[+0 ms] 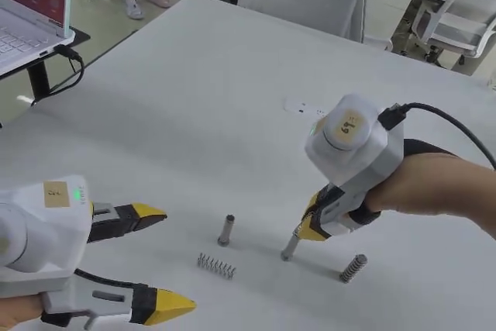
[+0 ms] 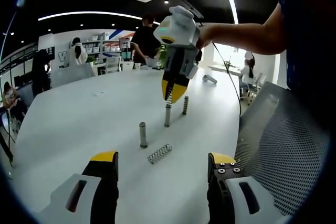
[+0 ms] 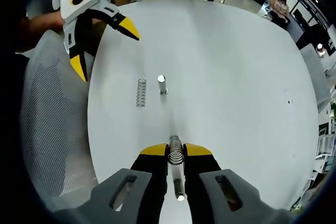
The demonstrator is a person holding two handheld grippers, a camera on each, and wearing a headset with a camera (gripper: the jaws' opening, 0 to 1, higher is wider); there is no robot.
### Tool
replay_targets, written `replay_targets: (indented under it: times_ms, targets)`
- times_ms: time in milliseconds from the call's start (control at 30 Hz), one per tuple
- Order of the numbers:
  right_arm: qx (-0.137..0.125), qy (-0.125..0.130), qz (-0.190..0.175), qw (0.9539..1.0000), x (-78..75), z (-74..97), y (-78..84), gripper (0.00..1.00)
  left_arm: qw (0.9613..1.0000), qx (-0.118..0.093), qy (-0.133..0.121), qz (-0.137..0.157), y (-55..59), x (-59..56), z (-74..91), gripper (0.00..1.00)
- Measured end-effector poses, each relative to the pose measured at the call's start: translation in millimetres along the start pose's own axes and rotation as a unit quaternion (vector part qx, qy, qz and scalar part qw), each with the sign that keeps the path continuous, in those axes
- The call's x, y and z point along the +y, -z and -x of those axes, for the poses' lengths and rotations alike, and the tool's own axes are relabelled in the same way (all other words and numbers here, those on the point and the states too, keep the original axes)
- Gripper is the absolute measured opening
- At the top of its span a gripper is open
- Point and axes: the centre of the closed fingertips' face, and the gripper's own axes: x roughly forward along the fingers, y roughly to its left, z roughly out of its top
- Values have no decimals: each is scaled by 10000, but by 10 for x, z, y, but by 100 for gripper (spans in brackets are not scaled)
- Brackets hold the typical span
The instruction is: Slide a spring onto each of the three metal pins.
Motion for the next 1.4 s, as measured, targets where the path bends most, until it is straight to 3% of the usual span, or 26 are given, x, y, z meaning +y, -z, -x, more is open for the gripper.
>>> replay_targets:
  times_ms: [767,1400]
  targets:
    - [205,-46,-125,9997,45,-449,113,9,10000,36,48,-5,9,-8,-9,63]
    - [55,28,-182,9998,39,-453,132,14,9999,66,79,-24,24,-13,1,59]
